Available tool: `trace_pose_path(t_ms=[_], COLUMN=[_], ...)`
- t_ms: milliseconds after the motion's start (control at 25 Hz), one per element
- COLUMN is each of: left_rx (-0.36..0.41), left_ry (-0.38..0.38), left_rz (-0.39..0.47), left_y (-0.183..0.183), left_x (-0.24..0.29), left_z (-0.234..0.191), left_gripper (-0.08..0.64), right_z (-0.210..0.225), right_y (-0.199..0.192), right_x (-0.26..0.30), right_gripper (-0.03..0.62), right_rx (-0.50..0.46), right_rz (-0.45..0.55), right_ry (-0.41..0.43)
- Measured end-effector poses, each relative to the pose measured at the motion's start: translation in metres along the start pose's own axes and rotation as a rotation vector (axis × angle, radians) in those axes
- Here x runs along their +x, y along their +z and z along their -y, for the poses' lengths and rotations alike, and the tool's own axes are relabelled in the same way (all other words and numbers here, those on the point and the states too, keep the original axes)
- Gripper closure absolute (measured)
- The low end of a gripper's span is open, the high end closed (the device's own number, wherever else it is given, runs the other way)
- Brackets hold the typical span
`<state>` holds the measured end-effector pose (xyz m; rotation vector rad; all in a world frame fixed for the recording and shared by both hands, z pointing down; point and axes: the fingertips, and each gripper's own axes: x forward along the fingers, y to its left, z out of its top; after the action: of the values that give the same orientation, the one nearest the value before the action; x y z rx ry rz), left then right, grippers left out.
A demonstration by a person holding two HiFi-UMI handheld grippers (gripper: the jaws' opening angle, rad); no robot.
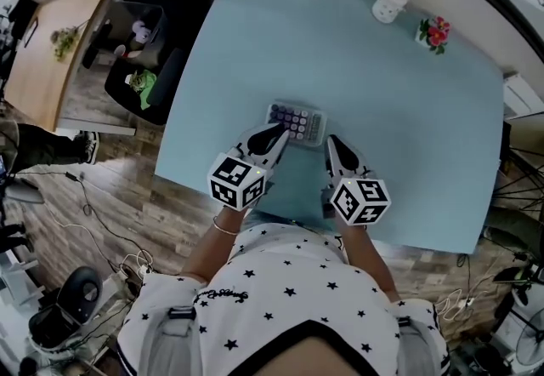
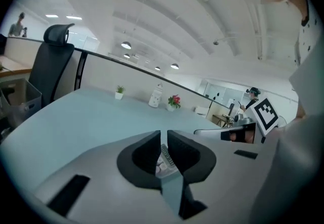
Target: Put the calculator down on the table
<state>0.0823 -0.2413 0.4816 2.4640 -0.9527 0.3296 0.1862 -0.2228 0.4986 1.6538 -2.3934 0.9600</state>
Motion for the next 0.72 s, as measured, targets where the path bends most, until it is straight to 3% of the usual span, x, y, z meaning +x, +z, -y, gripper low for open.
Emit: trace_pose_path(t_ms=[480,720], left_rx=[0.184,0.201], left_ry=[-0.12,-0.134], left_rz=[0.092,0.104], left_y=[0.019,0.015], left_x=[-0.034,-0.057], left_z=[0.077,0.099], left_gripper=[0.511,0.511], right_z=[-0.037,-0.059], right_y=[0.03,0.025], right_x=[-0.071,-0.102], right_gripper=[0.594,0.594], right_rx=[0.003,0.004], right_rz=[0.191,0.23], right_ry=[0.076,0.114])
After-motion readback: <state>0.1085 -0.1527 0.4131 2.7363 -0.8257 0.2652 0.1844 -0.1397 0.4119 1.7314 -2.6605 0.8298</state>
